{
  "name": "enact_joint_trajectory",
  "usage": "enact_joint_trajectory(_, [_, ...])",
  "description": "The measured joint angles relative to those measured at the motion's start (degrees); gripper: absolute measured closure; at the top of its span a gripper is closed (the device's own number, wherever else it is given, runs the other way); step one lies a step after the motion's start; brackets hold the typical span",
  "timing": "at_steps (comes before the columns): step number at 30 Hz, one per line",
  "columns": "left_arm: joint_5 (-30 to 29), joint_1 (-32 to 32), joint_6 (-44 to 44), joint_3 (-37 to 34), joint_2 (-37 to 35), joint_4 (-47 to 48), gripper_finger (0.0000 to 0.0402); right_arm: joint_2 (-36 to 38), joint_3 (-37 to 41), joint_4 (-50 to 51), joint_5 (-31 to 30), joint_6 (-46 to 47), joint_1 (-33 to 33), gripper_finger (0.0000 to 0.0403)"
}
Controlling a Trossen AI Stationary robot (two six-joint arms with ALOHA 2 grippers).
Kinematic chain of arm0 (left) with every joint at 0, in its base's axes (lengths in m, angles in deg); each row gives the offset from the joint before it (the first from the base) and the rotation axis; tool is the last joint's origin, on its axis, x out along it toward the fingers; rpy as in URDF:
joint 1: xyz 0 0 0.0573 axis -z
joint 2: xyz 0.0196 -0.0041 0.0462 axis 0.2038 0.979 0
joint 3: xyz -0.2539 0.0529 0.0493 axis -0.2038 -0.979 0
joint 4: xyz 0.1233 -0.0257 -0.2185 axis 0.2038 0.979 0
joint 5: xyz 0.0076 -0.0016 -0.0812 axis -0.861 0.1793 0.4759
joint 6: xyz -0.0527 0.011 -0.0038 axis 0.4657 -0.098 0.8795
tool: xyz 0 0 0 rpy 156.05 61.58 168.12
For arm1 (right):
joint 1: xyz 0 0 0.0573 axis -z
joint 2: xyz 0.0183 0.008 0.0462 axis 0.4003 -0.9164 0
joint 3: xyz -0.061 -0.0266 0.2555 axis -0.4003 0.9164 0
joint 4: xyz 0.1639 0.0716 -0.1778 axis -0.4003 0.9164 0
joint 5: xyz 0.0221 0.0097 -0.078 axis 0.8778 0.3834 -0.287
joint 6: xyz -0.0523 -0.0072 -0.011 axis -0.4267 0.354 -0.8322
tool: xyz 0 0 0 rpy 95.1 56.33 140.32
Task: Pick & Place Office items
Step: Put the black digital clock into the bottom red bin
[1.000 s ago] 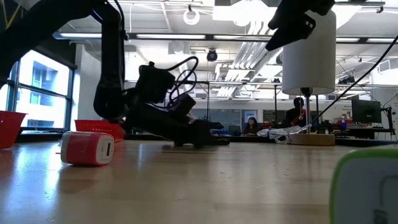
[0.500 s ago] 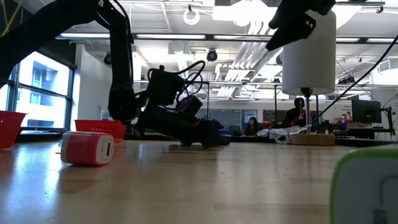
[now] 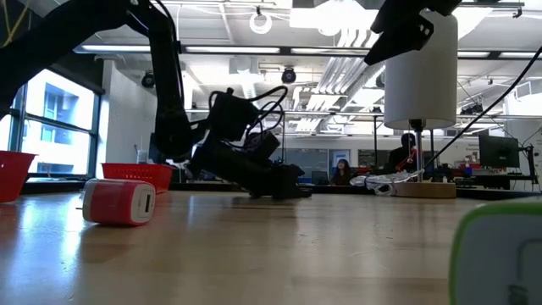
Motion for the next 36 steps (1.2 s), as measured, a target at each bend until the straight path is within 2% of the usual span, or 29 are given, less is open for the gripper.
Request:
enact_joint_trajectory(3, [0.04,0.04,-0.80,0.00,0.00,0.17,0.0259,-0.02,0.00,-0.02,-0.01,0.02,0.00,0.0072])
enact_joint_trajectory(10, [-2.46,1.16,-1.66,-0.08,-0.08,0.41,0.0258,-0.02,0.00,-0.15,0.00,0.09,0.02,0.0072])
enact_joint_trajectory(13, [-3.35,2.76,-3.42,-0.40,-2.55,3.09,0.0258,-0.02,0.00,-0.16,0.00,0.11,0.02,0.0072])
enact_joint_trajectory(19, [-8.86,7.96,-10.32,-0.88,-15.46,21.64,0.0258,-0.02,-0.02,-0.39,-0.01,0.15,0.02,0.0072])
enact_joint_trajectory(21, [-8.29,9.26,-11.11,-0.87,-20.22,29.18,0.0258,-0.02,-0.02,-0.39,0.02,0.15,0.02,0.0072])
enact_joint_trajectory(28, [-5.30,10.69,-1.90,-0.66,-34.95,51.56,0.0258,-0.02,-0.02,-0.68,4.41,0.09,0.02,0.0072])
enact_joint_trajectory(36, [-4.52,16.19,0.64,-0.59,-44.41,59.64,0.0258,-0.02,-0.04,-5.52,9.57,-1.17,0.02,0.0072])
